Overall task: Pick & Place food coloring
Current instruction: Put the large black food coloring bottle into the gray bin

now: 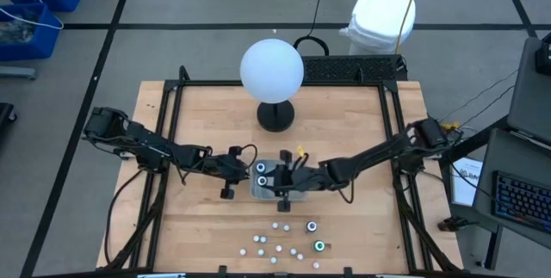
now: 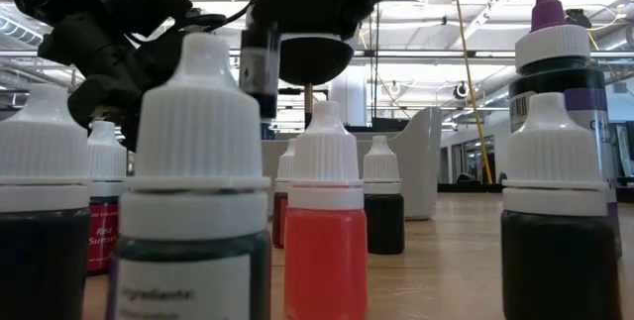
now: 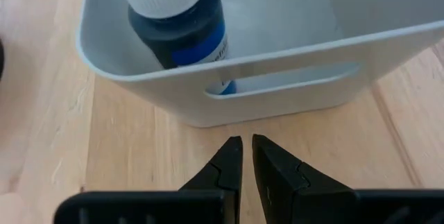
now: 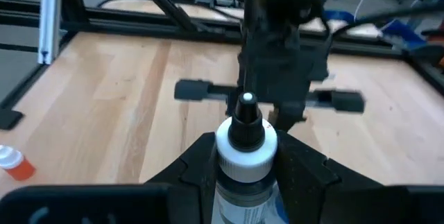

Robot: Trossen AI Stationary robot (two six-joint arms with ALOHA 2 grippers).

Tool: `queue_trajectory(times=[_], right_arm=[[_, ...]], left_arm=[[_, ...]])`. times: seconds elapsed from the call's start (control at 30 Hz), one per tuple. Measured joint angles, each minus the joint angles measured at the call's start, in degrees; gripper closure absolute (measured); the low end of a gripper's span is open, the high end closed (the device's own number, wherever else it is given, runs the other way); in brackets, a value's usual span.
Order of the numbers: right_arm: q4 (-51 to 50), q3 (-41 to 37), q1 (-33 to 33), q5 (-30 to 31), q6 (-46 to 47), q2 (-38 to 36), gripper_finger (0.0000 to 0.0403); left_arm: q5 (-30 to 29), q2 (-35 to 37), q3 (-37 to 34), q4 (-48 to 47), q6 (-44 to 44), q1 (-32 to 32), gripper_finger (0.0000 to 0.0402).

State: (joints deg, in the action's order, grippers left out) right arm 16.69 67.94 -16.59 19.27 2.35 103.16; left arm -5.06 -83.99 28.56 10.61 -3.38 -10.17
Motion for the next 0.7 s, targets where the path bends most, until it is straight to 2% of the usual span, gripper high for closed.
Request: queue_trajectory(times=[0.47,0.7], right_arm=[[2.32,0.02,0.67,0.11,3.17,6.23,0.0292],[2.34,0.02,0.77,0.13,4.04,6.62,0.0291]], left_arm=[[0.0,0.0,0.0,3.17,-2.73,0.02,0.036],[-0.02,0.01,0.0,3.03,-2.83,0.02,0.036]])
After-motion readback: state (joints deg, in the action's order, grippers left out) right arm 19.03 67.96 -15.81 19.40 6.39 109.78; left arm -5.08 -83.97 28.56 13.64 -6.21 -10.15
